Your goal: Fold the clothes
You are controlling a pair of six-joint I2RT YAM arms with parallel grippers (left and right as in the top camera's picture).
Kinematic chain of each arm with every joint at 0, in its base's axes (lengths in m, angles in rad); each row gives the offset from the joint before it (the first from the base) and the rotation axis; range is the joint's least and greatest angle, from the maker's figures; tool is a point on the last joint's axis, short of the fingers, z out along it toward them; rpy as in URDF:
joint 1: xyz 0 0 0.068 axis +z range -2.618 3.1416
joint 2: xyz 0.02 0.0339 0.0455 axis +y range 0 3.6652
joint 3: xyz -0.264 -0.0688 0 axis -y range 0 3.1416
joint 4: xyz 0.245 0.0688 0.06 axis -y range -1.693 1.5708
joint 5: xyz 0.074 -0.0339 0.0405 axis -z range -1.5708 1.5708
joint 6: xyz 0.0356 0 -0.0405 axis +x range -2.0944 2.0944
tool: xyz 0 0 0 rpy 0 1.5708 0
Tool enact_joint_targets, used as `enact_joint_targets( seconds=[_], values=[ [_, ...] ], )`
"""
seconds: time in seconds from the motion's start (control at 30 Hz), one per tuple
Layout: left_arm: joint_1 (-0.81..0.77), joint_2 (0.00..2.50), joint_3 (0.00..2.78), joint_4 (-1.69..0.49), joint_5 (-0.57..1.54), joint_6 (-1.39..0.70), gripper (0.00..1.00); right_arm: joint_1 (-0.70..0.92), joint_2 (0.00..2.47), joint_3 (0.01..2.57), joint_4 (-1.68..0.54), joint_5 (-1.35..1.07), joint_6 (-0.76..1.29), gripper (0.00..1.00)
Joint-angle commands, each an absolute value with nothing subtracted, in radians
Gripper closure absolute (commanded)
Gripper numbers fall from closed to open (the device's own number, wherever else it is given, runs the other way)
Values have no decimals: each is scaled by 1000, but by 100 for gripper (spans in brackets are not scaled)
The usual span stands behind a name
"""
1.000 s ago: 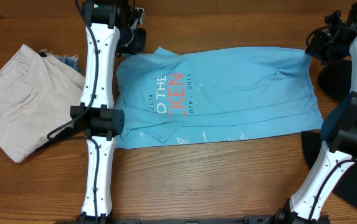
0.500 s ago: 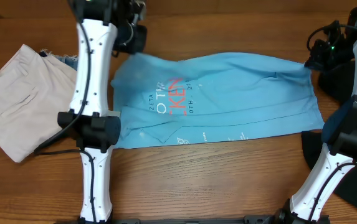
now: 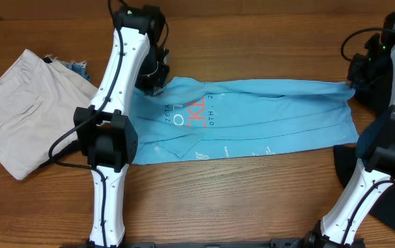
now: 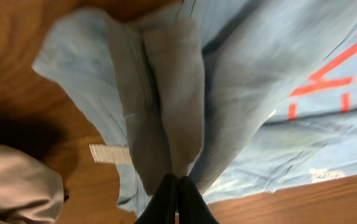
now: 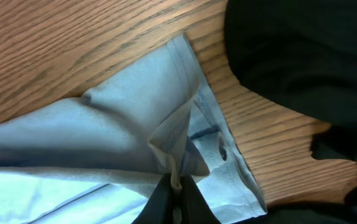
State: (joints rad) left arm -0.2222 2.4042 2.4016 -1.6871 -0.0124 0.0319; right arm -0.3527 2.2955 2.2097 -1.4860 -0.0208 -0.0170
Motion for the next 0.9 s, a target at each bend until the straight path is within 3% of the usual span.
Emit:
enact_joint_targets(
  seconds=[0.0, 0.57, 0.67, 0.73, 0.8, 0.87],
  values=[
    [-221, 2360, 2310, -1690, -42, 26, 96, -356, 2254, 2229, -1492, 8, -3, 96],
    [-144, 2309, 2064, -1691, -59, 3, 95, -356, 2254, 2228, -1573, 149, -3, 96],
    [-145, 2309, 2064, -1691, -59, 1, 89, -356, 2254, 2228, -1568, 150, -3, 90],
    [-144, 2309, 2064, -1691, -58, -1, 76, -356, 2254, 2228, -1568, 150, -3, 88],
    [-144, 2309, 2064, -1691, -60, -4, 73, -356, 2254, 2228, -1565, 150, -3, 44],
    [-140, 2307, 2065, -1691, -63, -4, 78, -358, 2254, 2228, -1518, 149, 14, 26]
  ],
)
